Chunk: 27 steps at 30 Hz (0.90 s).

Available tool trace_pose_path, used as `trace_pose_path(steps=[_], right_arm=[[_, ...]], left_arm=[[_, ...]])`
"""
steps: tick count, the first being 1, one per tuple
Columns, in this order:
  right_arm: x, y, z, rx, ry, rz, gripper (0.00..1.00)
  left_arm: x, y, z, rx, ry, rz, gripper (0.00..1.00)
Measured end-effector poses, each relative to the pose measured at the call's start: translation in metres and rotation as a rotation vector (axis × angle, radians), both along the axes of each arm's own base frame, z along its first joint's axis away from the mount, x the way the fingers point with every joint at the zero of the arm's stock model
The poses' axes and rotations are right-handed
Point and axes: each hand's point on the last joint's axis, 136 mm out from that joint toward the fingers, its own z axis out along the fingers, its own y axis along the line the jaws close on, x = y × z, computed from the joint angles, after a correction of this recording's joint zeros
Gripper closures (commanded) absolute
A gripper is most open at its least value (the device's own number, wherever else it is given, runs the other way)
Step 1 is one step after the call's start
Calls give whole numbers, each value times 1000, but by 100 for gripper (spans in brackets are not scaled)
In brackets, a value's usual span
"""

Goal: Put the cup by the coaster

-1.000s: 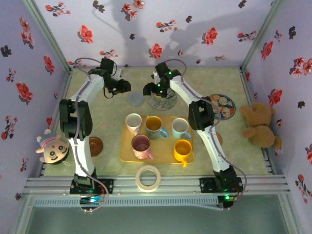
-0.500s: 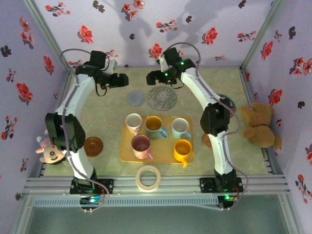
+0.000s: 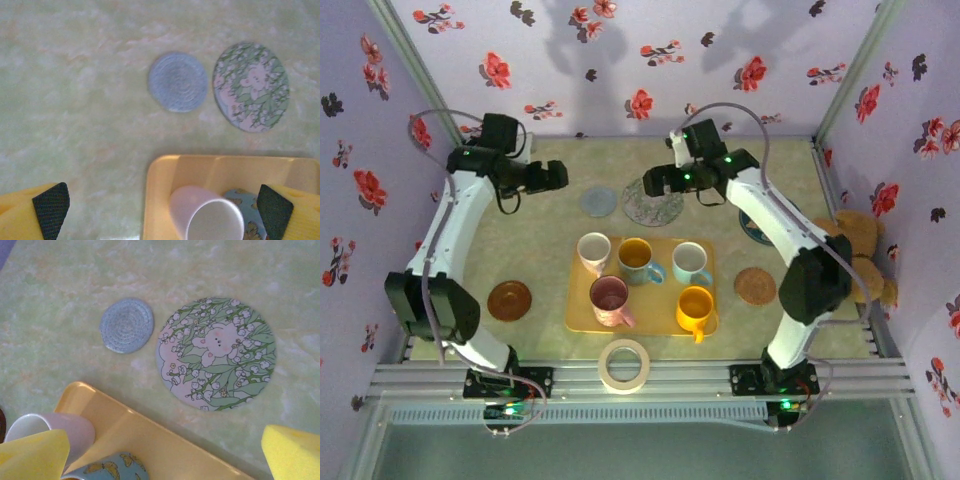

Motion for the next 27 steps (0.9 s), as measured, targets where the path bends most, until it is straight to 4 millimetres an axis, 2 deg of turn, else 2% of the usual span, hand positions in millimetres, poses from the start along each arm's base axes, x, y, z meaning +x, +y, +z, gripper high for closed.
trace_pose_path(steps=[5, 11, 15, 21, 27], right_arm=[[-26, -16, 5, 22, -66, -4, 0], [-56, -28, -10, 50, -106, 14, 0], [-76, -30, -16, 75, -149, 42, 0], [-95, -33, -16, 124, -262, 73, 0], [-104, -30, -27, 145, -304, 96, 0]], left_arm=[[-38, 30, -16, 21, 72, 117, 2], [-89, 63, -60, 18, 210, 293, 8], [-118, 75, -89, 8, 293, 397, 14], [-143, 82, -118, -10, 369, 503, 27], [-158, 88, -146, -30, 418, 594, 38]])
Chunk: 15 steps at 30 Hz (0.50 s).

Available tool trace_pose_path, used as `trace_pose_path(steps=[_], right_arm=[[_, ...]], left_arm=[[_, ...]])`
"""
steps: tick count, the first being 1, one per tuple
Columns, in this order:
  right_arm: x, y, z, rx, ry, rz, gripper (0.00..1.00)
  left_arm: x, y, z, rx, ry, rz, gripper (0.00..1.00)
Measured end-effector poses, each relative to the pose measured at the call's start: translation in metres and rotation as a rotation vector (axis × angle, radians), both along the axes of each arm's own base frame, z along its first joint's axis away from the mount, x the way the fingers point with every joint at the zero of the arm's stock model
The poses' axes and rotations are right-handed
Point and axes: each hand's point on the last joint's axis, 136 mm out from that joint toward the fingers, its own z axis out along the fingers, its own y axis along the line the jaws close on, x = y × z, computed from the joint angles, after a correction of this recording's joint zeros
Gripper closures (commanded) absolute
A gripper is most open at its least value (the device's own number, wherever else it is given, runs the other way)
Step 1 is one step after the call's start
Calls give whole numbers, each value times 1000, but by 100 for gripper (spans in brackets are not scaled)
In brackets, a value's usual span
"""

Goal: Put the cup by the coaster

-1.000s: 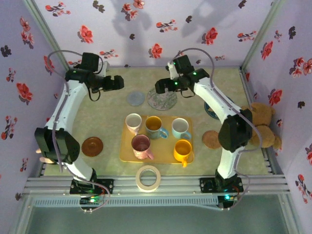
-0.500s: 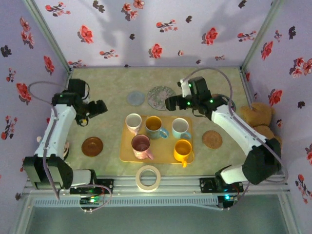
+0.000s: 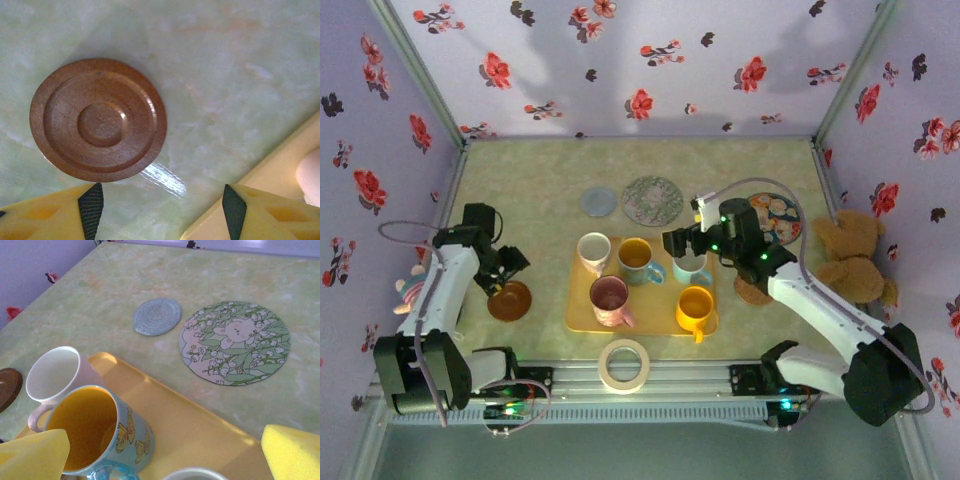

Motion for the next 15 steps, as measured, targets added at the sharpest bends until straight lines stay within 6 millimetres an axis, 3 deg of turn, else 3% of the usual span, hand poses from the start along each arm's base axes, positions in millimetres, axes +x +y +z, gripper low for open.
trace_pose_path(steps=[4, 9, 15], right_arm=[[1, 2, 3, 9, -15, 5, 0], [3, 5, 8, 27, -43, 7, 0], [2, 6, 5, 28, -45, 8, 0]], left_arm=[[-7, 3, -15, -4, 26, 57, 49], [-10, 6, -27, 0, 32, 105, 76], [-16, 8, -41, 4, 46, 136, 77]])
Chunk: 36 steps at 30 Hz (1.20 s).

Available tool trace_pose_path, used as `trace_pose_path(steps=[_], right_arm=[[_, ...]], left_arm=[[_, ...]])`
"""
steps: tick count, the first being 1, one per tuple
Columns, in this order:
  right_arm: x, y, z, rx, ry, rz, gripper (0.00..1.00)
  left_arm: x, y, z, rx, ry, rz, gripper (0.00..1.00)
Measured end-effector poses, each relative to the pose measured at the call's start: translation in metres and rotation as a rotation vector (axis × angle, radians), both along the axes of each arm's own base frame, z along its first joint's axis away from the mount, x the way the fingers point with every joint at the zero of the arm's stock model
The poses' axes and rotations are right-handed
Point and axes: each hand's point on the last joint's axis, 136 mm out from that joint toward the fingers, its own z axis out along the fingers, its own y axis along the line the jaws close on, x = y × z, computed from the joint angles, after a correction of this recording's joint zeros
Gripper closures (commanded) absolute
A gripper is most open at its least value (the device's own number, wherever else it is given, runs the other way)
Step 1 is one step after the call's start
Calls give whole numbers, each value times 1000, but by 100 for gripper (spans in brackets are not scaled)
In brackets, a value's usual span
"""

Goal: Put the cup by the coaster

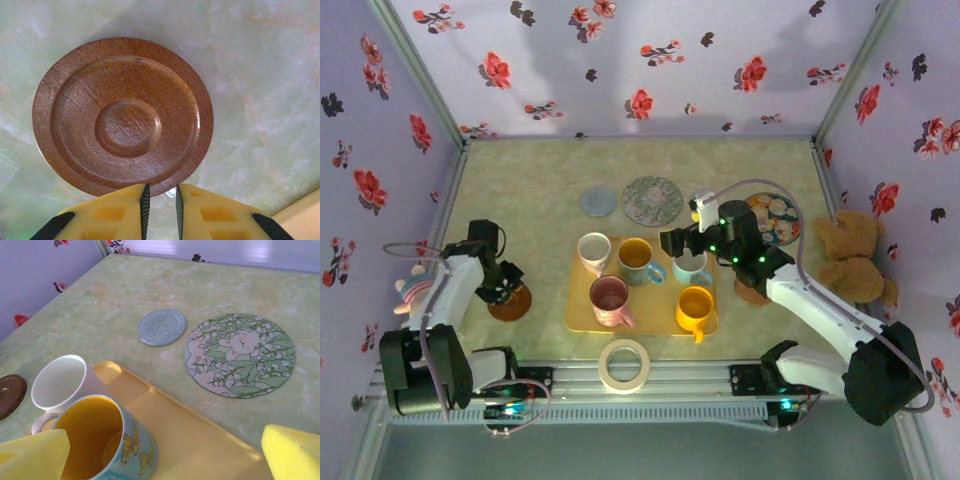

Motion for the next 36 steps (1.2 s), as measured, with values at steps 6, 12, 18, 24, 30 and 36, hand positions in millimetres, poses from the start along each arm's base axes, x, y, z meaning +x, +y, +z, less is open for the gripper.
trace_pose_path(steps=[6, 12, 18, 24, 30, 36], right_arm=[[4, 0, 1, 4, -12, -11, 0], [6, 2, -3, 3, -5, -16, 0], [9, 3, -7, -4, 2, -21, 0], [10, 1, -9, -12, 4, -33, 0], [11, 1, -11, -16, 7, -38, 0], [14, 2, -18, -17, 32, -44, 0]], left_arm=[[-1, 4, -11, 7, 7, 26, 90], [3, 5, -25, 6, 36, 36, 100], [10, 6, -37, 5, 52, 38, 100], [12, 6, -40, 4, 64, 37, 100], [20, 6, -40, 0, 72, 9, 100], [34, 2, -40, -23, 76, -36, 100]])
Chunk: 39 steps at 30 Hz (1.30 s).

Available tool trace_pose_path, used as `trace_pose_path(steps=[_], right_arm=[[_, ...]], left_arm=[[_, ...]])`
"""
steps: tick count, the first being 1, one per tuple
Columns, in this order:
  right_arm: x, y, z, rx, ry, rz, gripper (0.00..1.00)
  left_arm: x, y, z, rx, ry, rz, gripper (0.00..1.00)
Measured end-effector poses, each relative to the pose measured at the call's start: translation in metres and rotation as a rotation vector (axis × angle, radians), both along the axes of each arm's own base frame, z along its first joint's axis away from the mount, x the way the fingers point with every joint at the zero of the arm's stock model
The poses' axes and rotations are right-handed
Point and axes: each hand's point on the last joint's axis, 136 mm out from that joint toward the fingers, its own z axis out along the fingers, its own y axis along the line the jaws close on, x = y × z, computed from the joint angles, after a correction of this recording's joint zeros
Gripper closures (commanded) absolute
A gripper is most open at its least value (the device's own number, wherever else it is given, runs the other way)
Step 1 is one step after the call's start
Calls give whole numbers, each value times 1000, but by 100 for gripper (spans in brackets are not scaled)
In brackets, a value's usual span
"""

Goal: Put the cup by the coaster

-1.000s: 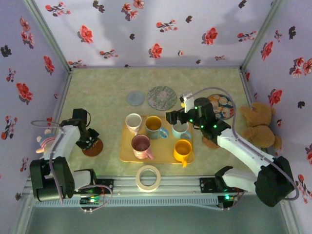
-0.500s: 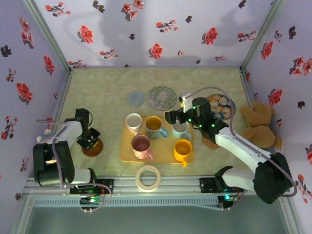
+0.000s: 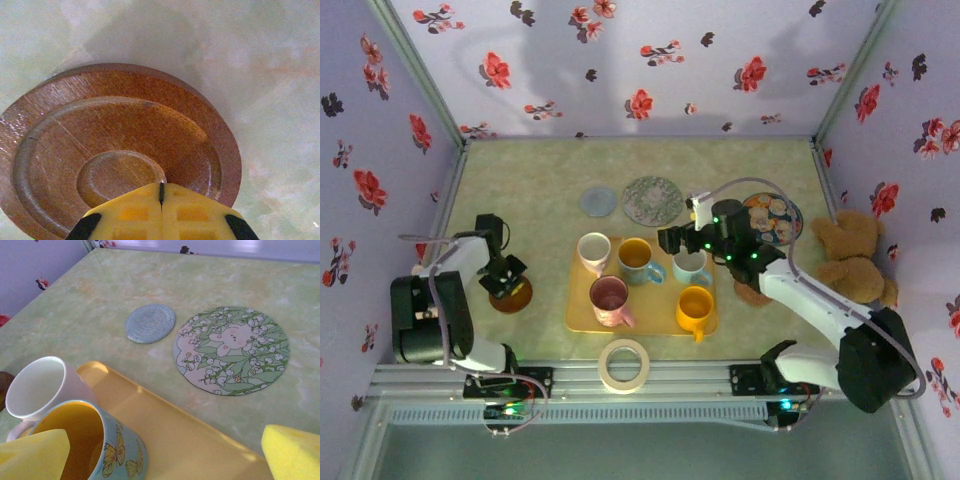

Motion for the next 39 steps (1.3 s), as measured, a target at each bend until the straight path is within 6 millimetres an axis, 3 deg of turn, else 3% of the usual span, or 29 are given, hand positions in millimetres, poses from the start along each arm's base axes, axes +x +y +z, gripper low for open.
trace_pose_path(steps=[6, 15, 28, 39], right_arm=[[5, 4, -4, 2, 16, -5, 0], [19, 21, 11, 31, 11, 35, 0], [32, 38, 20, 67, 31, 65, 0], [34, 42, 19, 70, 40, 74, 0]], left_arm=[[24, -5, 1, -33, -29, -49, 100], [75, -15, 2, -93, -117, -140, 100], [132, -34, 4, -89, -169, -272, 100], [196, -54, 7, -63, -221, -383, 100]])
